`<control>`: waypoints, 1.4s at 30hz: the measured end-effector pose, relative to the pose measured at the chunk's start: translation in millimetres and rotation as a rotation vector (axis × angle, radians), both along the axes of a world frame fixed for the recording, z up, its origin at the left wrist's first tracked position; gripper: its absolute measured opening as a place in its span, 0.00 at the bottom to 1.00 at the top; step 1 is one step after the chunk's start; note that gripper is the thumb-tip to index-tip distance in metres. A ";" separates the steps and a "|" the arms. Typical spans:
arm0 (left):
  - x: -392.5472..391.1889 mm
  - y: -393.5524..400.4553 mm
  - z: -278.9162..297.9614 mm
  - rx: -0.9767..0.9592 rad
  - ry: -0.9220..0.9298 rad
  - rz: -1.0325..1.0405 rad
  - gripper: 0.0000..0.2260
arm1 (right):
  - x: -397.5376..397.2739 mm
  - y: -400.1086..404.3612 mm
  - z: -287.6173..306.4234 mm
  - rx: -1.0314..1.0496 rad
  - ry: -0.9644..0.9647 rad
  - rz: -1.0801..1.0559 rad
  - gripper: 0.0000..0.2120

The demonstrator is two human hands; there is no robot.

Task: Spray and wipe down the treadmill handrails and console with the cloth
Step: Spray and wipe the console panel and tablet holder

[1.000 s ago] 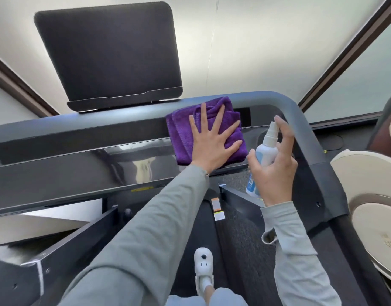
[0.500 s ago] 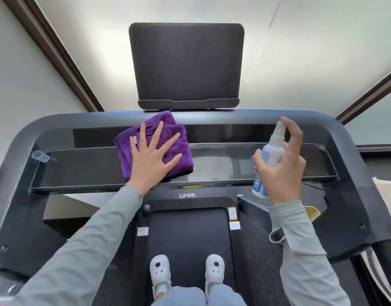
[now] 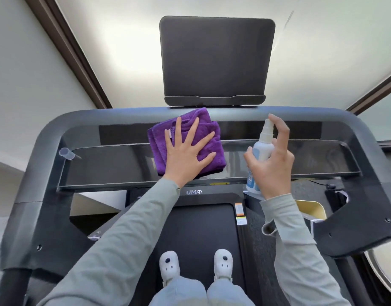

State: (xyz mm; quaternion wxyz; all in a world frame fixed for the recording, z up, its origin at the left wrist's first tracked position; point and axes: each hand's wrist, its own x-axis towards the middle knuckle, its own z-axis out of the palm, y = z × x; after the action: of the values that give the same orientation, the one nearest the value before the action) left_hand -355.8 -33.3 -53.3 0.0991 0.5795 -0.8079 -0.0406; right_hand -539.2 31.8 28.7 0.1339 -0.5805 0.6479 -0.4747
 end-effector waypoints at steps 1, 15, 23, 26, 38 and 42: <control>13.4 3.0 0.8 0.013 0.008 0.018 0.26 | 3.6 0.1 2.1 0.000 -0.005 -0.001 0.32; 103.6 -8.2 5.0 0.044 -0.103 -0.079 0.26 | 59.9 6.6 6.4 0.002 0.023 0.091 0.35; 171.6 6.2 -5.9 0.052 -0.033 -0.063 0.26 | 87.5 2.3 14.7 -0.015 0.039 0.121 0.35; 176.7 2.6 -4.2 0.066 -0.044 -0.086 0.25 | 93.2 5.7 13.2 -0.021 0.032 0.117 0.35; 88.5 -1.4 3.3 0.040 -0.086 -0.083 0.25 | 94.2 17.1 13.8 -0.023 0.040 0.087 0.35; 128.2 10.6 -2.4 0.051 0.061 0.113 0.25 | 83.3 16.6 11.2 -0.026 0.030 0.062 0.34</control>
State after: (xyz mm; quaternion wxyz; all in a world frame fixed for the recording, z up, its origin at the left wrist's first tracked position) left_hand -227.6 -22.7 -55.8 0.1109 0.6250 -0.7692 -0.0728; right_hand -455.9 48.4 39.9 0.1313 -0.6092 0.6253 -0.4697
